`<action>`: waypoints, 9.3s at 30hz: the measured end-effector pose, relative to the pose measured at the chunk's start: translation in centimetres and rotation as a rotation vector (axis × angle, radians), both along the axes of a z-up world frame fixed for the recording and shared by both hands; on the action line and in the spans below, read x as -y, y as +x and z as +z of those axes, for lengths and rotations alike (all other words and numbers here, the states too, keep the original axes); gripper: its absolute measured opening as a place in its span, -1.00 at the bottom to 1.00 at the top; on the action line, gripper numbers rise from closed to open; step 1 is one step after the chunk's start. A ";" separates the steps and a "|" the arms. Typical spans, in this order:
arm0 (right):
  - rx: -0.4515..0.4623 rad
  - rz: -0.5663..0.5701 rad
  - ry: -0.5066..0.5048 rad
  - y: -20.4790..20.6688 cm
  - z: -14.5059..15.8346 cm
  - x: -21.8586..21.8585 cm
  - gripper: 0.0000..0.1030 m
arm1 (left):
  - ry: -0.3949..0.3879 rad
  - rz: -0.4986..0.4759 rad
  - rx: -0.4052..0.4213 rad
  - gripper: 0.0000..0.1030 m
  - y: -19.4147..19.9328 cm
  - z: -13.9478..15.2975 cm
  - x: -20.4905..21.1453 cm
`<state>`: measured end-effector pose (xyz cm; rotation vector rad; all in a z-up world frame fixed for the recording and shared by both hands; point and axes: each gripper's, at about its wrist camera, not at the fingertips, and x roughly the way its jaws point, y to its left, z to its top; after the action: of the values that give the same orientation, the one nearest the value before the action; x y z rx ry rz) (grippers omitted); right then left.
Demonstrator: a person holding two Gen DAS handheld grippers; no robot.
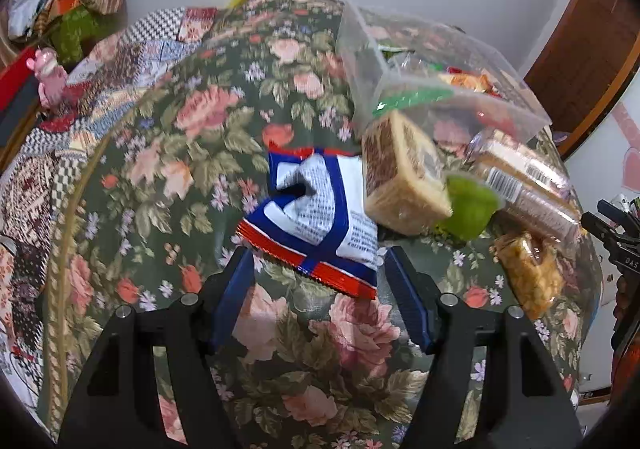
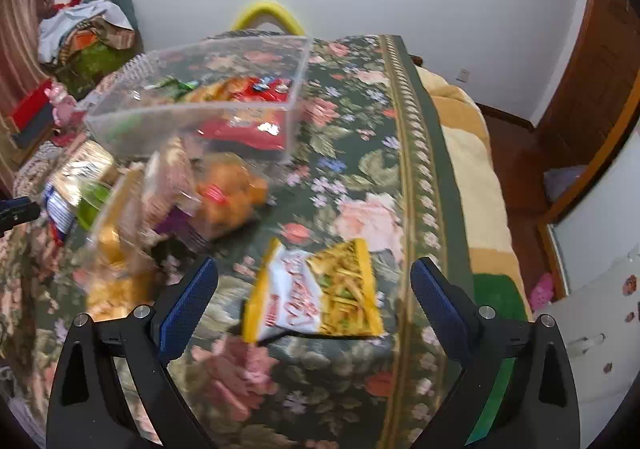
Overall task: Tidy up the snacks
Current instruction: 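Grasp the blue-white chip bag with the left tool while the right tool grasps the yellow Kaka bag, then carry the chip bag and Kaka bag over the clear box to drop them, then grasp the bread pack with the left tool while the right tool grasps the orange puff bag, then lower the bread pack and puff bag into the clear box and release both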
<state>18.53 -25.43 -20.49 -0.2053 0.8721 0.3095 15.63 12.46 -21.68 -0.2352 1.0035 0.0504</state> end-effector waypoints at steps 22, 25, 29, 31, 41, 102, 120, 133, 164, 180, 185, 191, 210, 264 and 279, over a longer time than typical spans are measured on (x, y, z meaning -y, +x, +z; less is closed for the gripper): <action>-0.083 -0.038 0.042 0.6 -3.8 0.1 0.87 | 0.095 0.006 -0.019 0.54 6.2 -3.9 -0.7; -0.074 -0.036 0.059 0.6 -3.7 0.0 0.71 | 0.119 0.002 0.009 0.53 6.3 -4.0 -0.5; -0.064 0.006 0.081 0.0 -3.3 -0.3 0.10 | 0.113 -0.004 0.048 0.20 5.9 -4.0 -0.3; -0.069 0.020 0.092 0.2 -3.2 -0.7 -0.18 | 0.103 0.004 0.059 0.08 5.8 -3.9 -0.5; -0.073 0.025 0.118 -0.2 -2.8 -0.8 -0.38 | 0.085 0.055 0.100 -0.06 3.0 -2.4 -1.8; -0.024 0.234 0.069 14.7 3.0 -14.8 -0.34 | 0.123 -0.095 0.172 -0.05 19.6 5.1 5.6; 0.048 0.211 0.118 12.9 6.1 -12.9 0.21 | 0.108 -0.101 0.204 0.19 16.9 7.5 5.8; 0.168 0.223 0.141 6.0 10.4 -9.2 0.26 | 0.107 -0.120 0.277 0.35 9.7 12.5 5.6; -0.087 0.132 0.109 5.4 -0.8 -5.5 0.52 | 0.047 -0.120 0.027 0.46 7.8 0.3 2.7; -0.151 0.103 0.173 5.6 -2.9 -5.0 0.18 | -0.015 -0.138 -0.001 0.19 9.5 -2.9 3.8; -0.122 0.088 0.175 4.7 -2.7 -4.4 0.12 | 0.004 -0.144 0.037 0.07 8.3 -2.1 4.4; -0.080 0.089 0.161 3.7 -1.7 -3.8 0.06 | 0.032 -0.127 0.084 0.07 6.1 -0.2 4.4; 0.102 0.073 0.224 2.4 5.6 -2.5 0.06 | 0.066 -0.077 0.250 0.07 3.7 8.3 3.3; -0.014 0.177 0.153 14.9 2.5 -14.5 0.20 | 0.025 -0.055 0.187 0.11 20.3 6.2 3.3; 0.094 0.172 0.221 9.1 7.7 -10.6 0.39 | 0.049 -0.122 0.273 0.27 13.2 11.4 5.3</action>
<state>27.63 -14.83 -12.75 -0.0880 0.7226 0.5493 28.88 7.20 -10.24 -0.1311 0.7418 -0.0669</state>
